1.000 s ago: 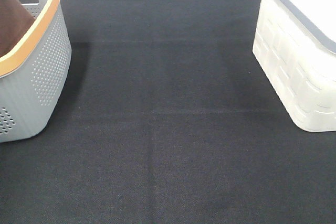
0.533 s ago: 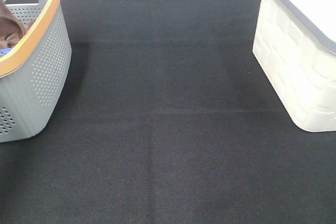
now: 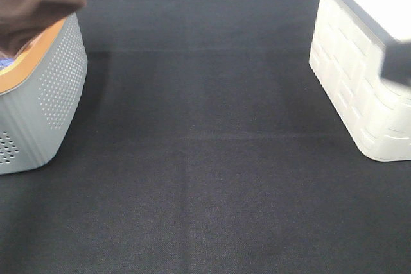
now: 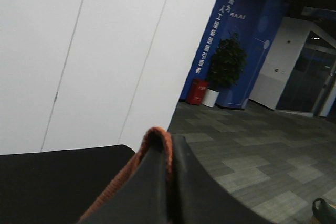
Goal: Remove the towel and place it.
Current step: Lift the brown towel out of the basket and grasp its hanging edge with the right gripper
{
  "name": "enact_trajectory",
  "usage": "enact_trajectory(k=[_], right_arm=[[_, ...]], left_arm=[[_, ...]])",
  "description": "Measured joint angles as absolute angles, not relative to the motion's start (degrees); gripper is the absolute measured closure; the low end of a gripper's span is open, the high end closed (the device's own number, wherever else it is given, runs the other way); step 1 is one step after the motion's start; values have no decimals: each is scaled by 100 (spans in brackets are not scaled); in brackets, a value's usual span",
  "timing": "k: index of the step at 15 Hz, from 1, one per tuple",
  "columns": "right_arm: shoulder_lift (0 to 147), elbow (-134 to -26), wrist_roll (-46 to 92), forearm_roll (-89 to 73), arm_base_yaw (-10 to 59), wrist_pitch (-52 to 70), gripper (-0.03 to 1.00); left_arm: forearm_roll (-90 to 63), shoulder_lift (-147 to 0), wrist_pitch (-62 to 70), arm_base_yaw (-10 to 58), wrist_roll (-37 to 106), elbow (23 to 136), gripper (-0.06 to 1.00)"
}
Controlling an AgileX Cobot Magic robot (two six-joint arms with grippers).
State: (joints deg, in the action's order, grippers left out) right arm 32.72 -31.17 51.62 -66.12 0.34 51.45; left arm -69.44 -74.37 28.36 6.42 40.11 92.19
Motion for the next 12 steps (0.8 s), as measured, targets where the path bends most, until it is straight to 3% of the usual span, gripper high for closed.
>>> enact_trajectory(k=[4, 7, 8, 12], right_arm=[[4469, -4183, 6039, -6841, 115, 5609, 32], [5202, -5122, 6285, -6291, 1180, 5437, 32], [5202, -5122, 6285, -6291, 1180, 5437, 32], [5833, -5455, 6343, -4790, 2836, 4022, 32]], left_arm=[[-6944, -7454, 2836, 1197, 4102, 9219, 94], [-6944, -7678, 2830, 1633, 4114, 9219, 94], [-6944, -7678, 2830, 1633, 4114, 9219, 94], [-6939, -7872, 2819, 1914, 4114, 9219, 94]])
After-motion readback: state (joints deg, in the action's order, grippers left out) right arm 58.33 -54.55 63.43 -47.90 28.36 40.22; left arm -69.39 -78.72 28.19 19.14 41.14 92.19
